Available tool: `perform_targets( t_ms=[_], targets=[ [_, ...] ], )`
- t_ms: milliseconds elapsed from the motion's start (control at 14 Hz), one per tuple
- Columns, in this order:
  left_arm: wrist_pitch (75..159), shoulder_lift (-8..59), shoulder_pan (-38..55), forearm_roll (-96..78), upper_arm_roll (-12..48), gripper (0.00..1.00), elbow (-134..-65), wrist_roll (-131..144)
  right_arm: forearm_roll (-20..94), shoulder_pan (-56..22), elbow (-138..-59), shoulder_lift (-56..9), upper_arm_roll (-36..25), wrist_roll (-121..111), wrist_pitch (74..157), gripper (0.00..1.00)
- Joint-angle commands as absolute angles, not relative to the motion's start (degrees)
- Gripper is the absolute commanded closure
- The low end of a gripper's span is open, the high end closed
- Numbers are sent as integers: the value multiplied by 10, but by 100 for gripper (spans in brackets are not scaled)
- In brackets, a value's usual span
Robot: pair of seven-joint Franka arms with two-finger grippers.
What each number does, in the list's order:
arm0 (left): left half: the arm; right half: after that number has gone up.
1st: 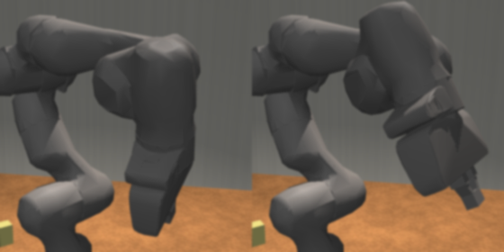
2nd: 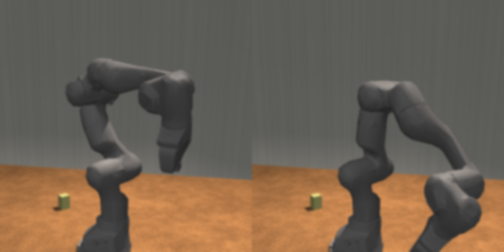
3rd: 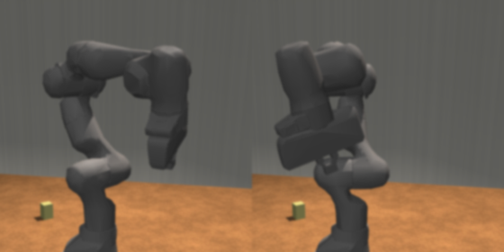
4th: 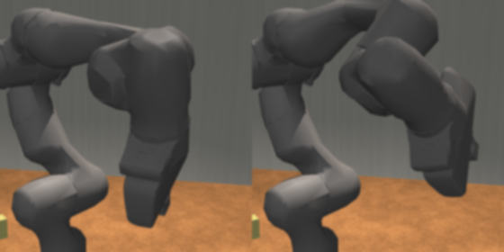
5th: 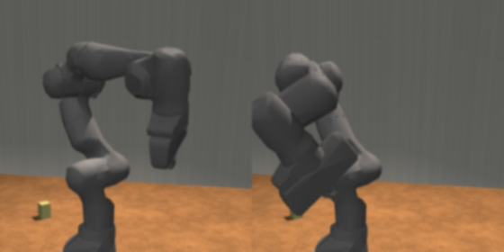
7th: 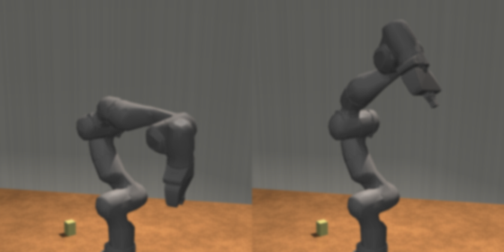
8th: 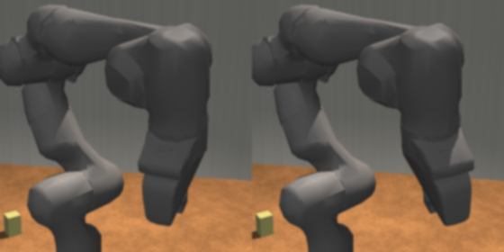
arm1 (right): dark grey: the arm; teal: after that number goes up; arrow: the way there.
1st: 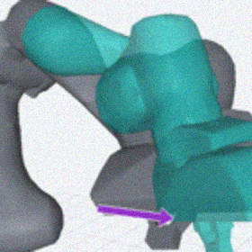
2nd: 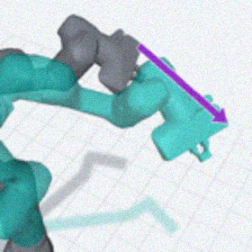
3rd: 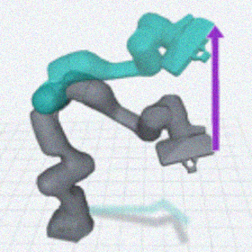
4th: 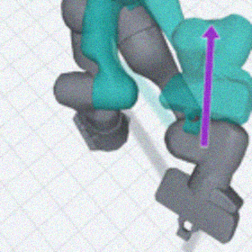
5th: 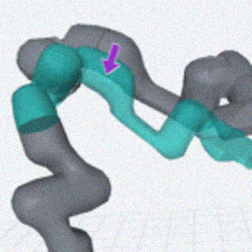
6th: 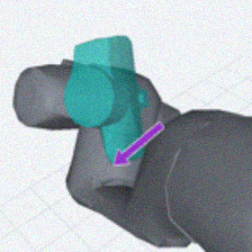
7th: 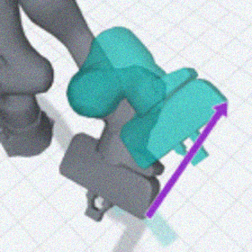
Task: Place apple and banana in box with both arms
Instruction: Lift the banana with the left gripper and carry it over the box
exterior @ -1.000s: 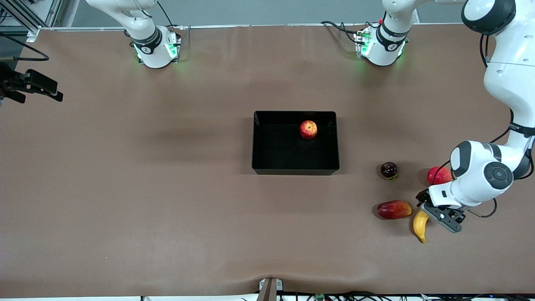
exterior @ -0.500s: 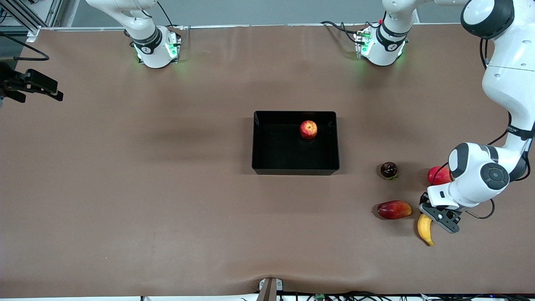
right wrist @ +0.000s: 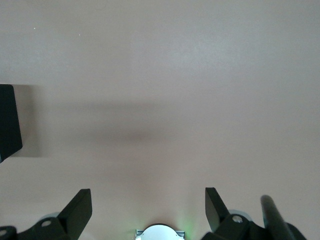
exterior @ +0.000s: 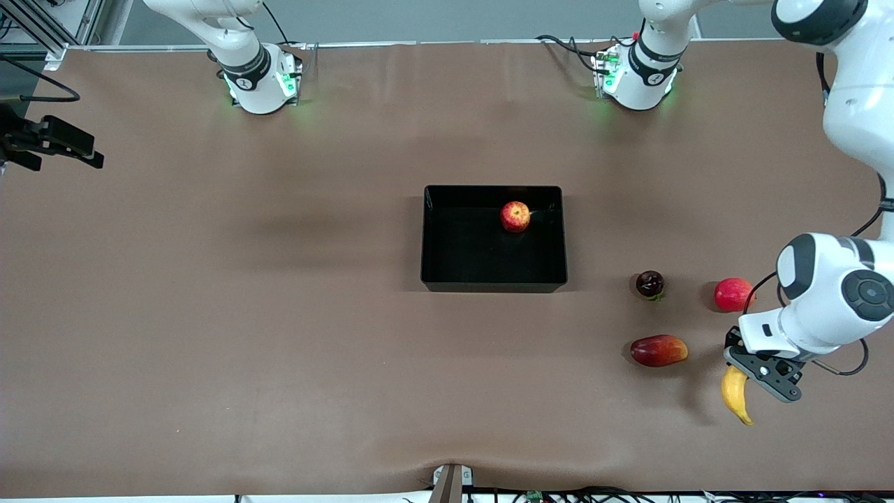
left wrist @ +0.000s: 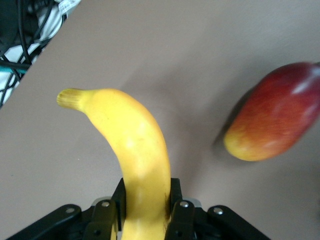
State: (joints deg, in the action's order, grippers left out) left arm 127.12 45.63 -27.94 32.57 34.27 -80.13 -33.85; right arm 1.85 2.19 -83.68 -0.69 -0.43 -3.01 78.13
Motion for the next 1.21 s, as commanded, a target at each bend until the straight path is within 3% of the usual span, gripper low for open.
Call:
perform_targets(
  t_ms=[0,429,929,1143],
  targets=[
    [1202,415,-278,307,367,100,-800,-325,19,29,-834,-8,-2,-36,777,0],
    [1116,356,-255,248,404,100,-802,-166,19,32,-834,-9,-2,-36,775,0],
    [1021,338,-258,243,524,100,-814,113,19,32,-834,-9,-2,-36,774,0],
    [1022,340,-248,245,559,100,-846,244,20,32,-834,-9,-2,-36,775,0]
  ],
)
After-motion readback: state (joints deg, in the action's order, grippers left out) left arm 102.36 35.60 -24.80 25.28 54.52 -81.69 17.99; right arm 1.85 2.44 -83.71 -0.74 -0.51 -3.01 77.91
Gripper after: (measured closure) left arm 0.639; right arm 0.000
